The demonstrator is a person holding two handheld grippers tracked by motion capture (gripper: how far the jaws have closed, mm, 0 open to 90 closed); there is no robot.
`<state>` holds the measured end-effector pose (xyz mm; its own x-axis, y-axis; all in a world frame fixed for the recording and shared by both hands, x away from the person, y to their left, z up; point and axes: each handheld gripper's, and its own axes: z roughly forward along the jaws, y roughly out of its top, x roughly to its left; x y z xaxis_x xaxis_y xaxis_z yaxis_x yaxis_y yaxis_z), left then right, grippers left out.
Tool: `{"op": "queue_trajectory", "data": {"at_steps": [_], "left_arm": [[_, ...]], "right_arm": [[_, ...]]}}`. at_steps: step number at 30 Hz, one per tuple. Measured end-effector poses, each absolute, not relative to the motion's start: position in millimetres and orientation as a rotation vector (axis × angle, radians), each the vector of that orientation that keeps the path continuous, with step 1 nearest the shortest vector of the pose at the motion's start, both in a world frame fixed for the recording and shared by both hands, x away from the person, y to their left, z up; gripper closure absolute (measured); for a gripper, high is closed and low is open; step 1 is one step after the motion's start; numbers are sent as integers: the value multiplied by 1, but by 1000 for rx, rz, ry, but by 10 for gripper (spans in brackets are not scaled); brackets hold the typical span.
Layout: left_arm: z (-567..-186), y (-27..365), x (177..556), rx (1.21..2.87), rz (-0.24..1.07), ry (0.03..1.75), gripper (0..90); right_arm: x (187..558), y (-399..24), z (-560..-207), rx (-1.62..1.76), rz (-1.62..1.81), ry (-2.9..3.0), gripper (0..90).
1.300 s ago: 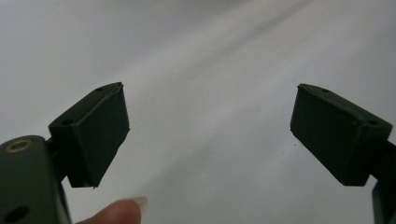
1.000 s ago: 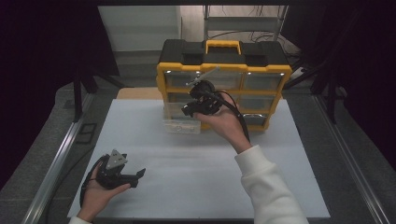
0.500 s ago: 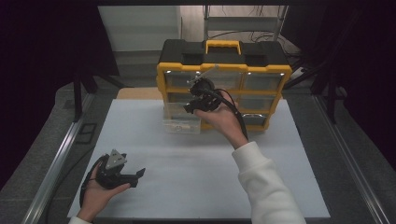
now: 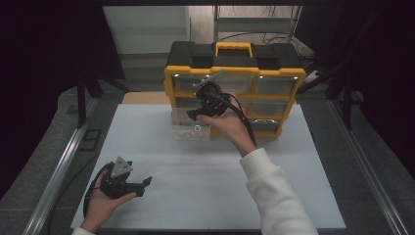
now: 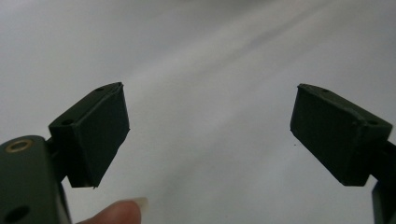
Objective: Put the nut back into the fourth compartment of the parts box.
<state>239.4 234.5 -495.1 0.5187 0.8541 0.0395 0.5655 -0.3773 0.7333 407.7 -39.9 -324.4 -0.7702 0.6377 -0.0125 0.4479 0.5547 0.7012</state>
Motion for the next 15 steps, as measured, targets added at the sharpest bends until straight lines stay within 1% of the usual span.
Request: {"op": "queue_trajectory", "data": {"at_steps": [1,4,6,10,11,14,15], "left_arm": [[-495,235,239,2088,552,1151,123],[-495,234,239,2087,553,1151,124],[-495,234,239,2086,554,1150,124],[-494,234,239,2083,554,1149,124],[-494,234,239,2080,554,1149,124],[-493,236,240,2073,549,1152,124],[-493,236,240,2067,545,1154,124]], "right_arm": [[408,-40,-324,903,1028,2526,350],[399,-45,-318,901,1100,2508,280],[396,-46,-316,893,1121,2500,276],[374,-52,-313,838,1168,2481,270],[374,-52,-313,838,1168,2481,270],[349,-56,-316,761,1191,2491,278],[349,-56,-316,761,1191,2491,278]]}}
